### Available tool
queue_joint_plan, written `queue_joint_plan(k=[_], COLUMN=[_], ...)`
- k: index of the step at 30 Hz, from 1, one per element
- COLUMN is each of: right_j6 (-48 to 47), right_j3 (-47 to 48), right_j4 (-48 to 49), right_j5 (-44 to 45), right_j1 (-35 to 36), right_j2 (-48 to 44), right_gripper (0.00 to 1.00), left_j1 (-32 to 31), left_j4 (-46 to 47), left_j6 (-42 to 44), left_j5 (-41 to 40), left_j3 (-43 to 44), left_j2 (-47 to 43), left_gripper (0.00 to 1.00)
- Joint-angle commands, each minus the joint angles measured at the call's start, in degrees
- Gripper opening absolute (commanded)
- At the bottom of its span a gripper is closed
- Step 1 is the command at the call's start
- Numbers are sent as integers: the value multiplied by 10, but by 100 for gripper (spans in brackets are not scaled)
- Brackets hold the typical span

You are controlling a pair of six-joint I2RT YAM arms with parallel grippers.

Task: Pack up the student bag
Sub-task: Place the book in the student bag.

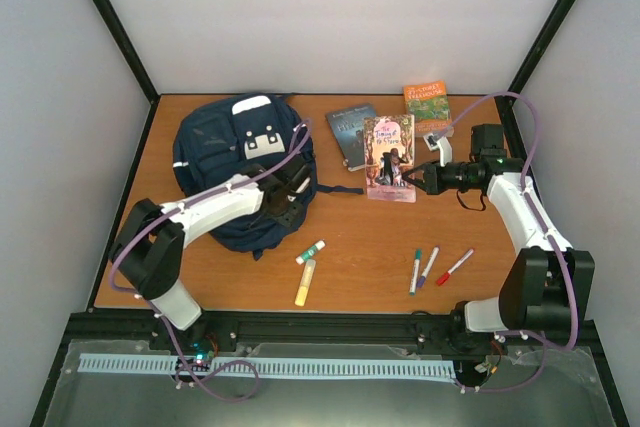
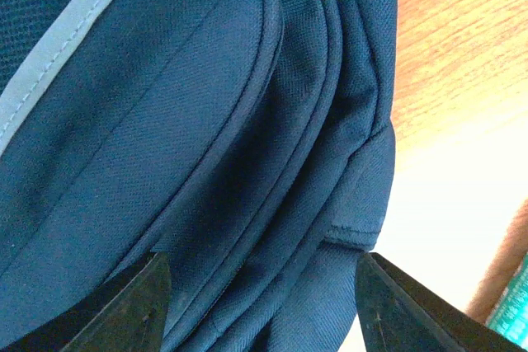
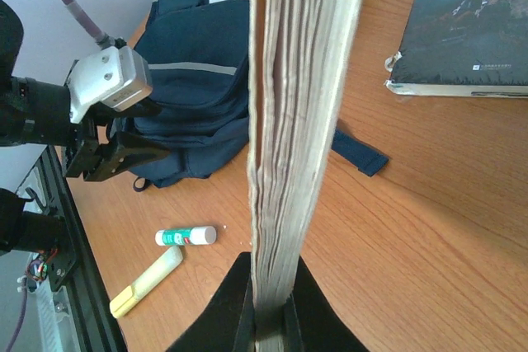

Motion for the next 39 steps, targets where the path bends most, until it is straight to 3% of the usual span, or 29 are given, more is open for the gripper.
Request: queue_joint_plan(k=[1,16,21,24,30,39], right_j6=[-1,3,16,24,44,70], right_j3=[-4,-8,-12,-17,-18,42], right_j4=[11,12,21,28,30,-54], right_j5=[-19,-28,-27,-22,-18,-75], right_j1=[-5,-5,-4,-4,-3,85], right_j2=[0,3,2,0,0,44], right_gripper=[3,3,3,3,3,3], left_j1=[-14,-20,-20,-19,-20,-20], left_j4=[5,3,-3,-7,-8,31], left_j6=[18,26,19,17,16,48], left_j5=[-38,-101,-122,-129,-133,-125], left_j3=[36,67,83,95,102,128], left_j2=[28,101,117,118,43,-72], left_gripper=[63,44,30,15,1,1])
